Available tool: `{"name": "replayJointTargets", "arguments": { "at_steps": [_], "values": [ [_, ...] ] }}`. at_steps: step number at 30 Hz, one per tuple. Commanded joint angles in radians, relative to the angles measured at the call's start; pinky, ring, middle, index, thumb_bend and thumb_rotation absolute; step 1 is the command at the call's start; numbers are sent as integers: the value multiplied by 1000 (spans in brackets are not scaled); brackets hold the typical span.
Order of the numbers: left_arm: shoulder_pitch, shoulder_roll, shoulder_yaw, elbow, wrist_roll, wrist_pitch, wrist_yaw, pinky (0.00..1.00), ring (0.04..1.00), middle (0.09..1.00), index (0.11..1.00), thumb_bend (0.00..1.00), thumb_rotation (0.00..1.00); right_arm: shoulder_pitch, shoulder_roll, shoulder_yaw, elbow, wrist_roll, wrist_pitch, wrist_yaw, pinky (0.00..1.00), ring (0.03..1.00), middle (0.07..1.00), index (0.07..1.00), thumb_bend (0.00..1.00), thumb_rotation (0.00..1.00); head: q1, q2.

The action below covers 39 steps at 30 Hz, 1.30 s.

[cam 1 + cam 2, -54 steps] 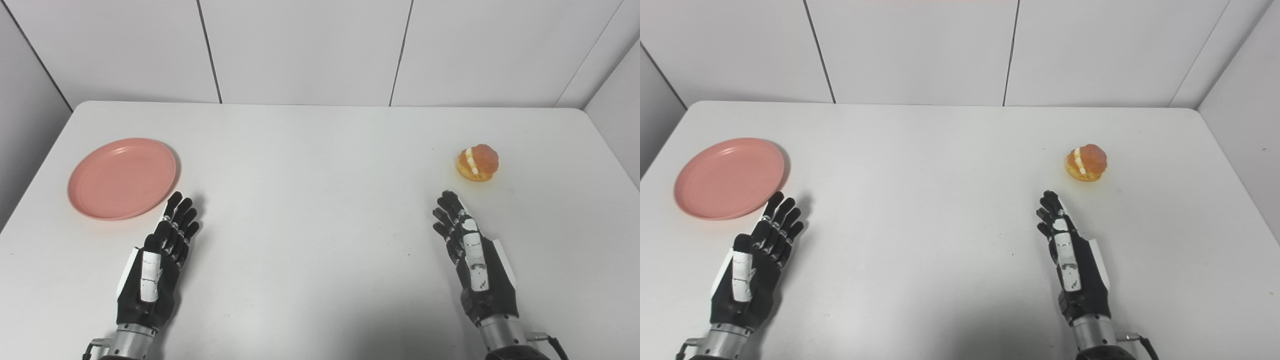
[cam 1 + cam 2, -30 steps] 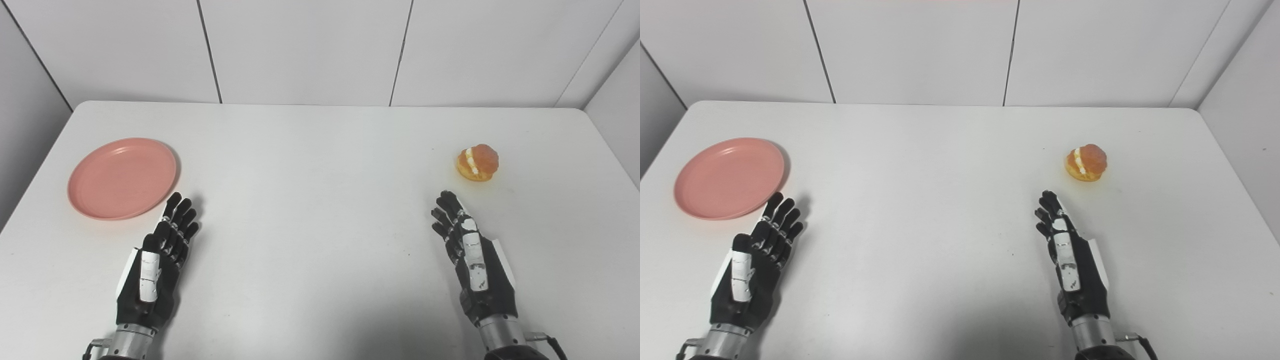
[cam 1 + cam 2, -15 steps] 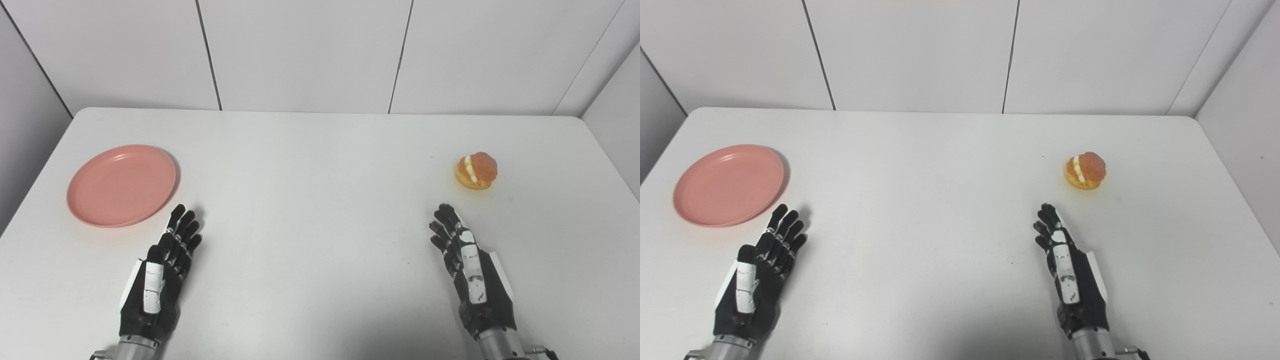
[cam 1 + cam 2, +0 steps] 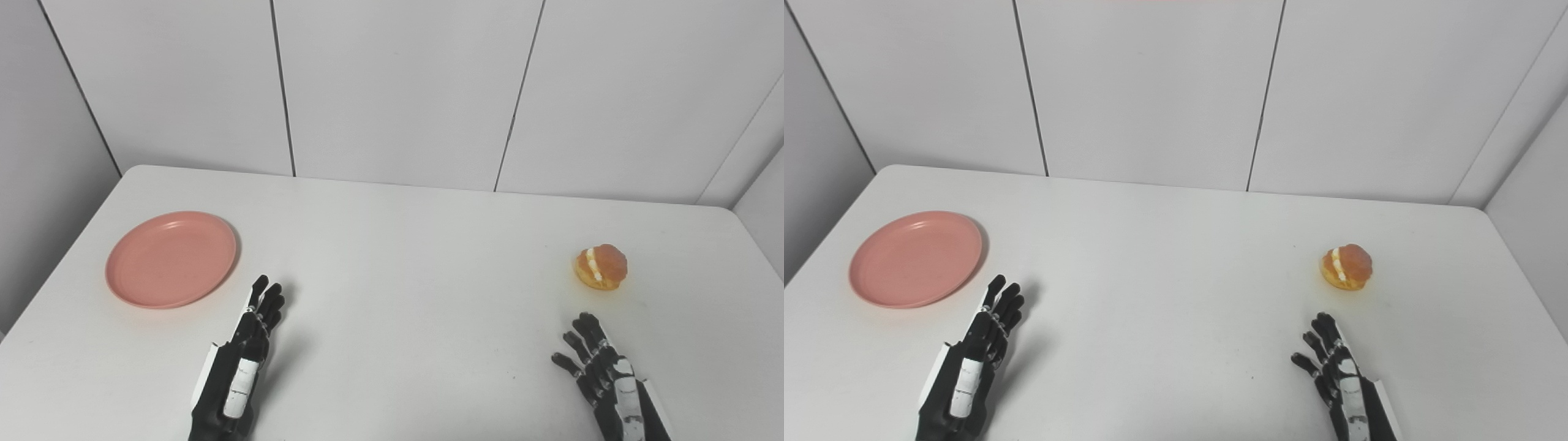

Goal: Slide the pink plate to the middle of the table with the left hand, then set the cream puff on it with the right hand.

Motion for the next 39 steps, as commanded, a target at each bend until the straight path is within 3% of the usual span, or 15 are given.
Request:
{"name": "replayJointTargets", "arguments": {
  "at_steps": [1,6,11,19,26,31,36,39],
  "values": [
    [-8,-33,-26,54,13,-39,9,1000,993,996,1000,913,911,-7,-18,-19,33,8,-36,5,982,956,974,962,879,1000,19,-19],
    [-20,-42,-34,91,37,-72,21,1000,994,999,1000,850,938,-18,-21,-29,71,22,-51,12,996,959,975,961,885,1000,53,-42],
    [-23,-59,-40,97,41,-56,35,1000,996,999,1000,808,946,-27,-27,-36,95,32,-58,21,1000,971,987,978,890,1000,88,-65],
    [-24,-71,-42,107,33,-74,41,1000,1000,1000,1000,761,949,-28,-33,-34,114,21,-51,26,1000,991,1000,990,863,1000,83,-92],
    [-46,-76,-15,69,-7,-71,61,1000,968,976,977,899,888,-21,-29,-34,109,25,-24,20,1000,977,989,996,839,1000,79,-100],
    [-107,-58,15,7,-10,-55,83,963,926,912,880,901,904,-15,-23,-29,99,24,-22,18,1000,971,983,998,830,1000,73,-99],
    [-238,-9,59,-84,-25,4,100,979,917,890,838,872,947,-2,-15,-18,74,10,-16,8,982,959,976,990,836,1000,59,-88],
    [-295,34,99,-52,-41,-14,100,998,935,911,824,908,915,6,-11,-12,58,3,-8,3,971,953,971,986,846,1000,53,-85]
  ]
}}
